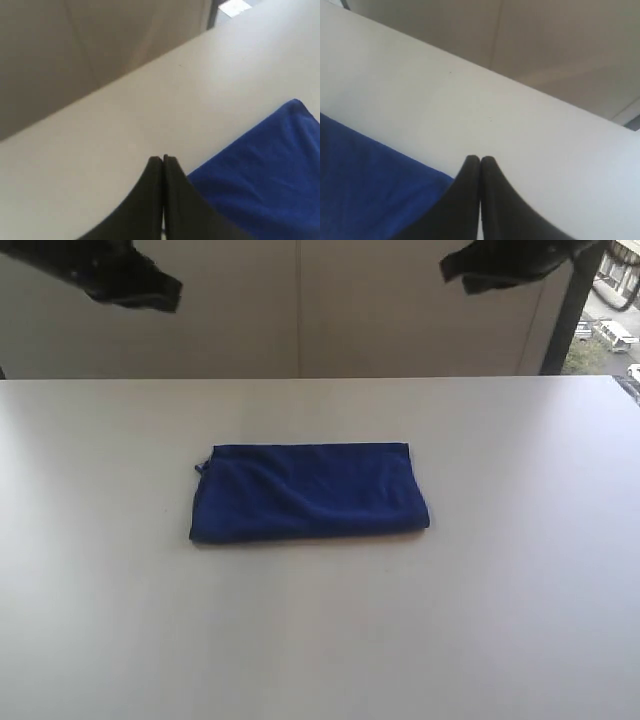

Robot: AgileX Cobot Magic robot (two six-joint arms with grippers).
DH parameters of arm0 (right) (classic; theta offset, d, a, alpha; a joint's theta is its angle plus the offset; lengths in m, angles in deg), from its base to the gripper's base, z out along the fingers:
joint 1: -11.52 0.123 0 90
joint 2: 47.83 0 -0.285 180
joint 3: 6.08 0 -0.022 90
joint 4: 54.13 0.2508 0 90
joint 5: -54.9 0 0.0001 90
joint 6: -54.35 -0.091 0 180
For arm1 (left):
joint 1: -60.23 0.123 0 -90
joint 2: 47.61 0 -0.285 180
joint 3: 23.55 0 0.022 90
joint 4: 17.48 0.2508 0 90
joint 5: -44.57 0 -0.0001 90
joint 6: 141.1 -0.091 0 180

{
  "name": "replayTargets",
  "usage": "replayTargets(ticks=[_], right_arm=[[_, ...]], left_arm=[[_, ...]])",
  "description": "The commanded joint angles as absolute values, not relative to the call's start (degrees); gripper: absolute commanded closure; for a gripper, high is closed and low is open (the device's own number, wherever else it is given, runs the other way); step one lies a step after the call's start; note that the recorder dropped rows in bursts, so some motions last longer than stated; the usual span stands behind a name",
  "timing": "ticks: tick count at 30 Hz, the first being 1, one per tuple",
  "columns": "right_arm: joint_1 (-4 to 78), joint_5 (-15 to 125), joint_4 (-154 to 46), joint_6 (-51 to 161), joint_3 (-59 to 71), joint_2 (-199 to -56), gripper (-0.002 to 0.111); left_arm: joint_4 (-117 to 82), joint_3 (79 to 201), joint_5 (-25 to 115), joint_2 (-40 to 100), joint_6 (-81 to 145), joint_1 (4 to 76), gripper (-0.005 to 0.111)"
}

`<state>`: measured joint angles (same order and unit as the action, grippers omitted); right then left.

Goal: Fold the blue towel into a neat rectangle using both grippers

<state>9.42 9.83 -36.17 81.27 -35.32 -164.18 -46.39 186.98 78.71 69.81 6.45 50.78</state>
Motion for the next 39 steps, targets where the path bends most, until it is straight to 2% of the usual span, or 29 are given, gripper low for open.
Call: replayTargets(ticks=[1,5,11,15,21,27,33,39], right_arm=[[9.2,9.7,-42.6,75.2,-29.9,-152.0,0.108],[9.2,12.8,-46.3,71.8,-19.7,-139.8,0.108],[9.2,18.2,-54.5,64.4,2.5,-119.2,0.108],[9.2,23.4,-55.3,58.3,17.5,-106.0,0.108],[9.2,27.2,-57.9,54.4,33.5,-91.1,0.108],[9.2,26.7,-61.9,47.0,44.2,-83.0,0.108],[9.2,28.3,-61.3,42.4,50.2,-80.8,0.108],[9.2,30.7,-61.1,39.5,51.3,-80.8,0.108]], left_arm=[[-35.3,183.0,79.5,56.5,13.9,51.6,0.107],[-33.7,174.0,76.1,44.7,16.7,55.6,0.107],[-33.5,153.1,69.4,25.4,17.0,63.2,0.107],[-32.7,139.0,55.8,11.5,20.1,65.2,0.107],[-32.9,124.9,52.6,-1.5,20.5,65.2,0.107],[-34.0,110.2,52.0,-8.9,30.5,64.1,0.107],[-33.4,96.1,38.3,-10.0,30.5,58.0,0.107],[-28.3,92.7,35.5,-9.1,25.4,55.4,0.107]])
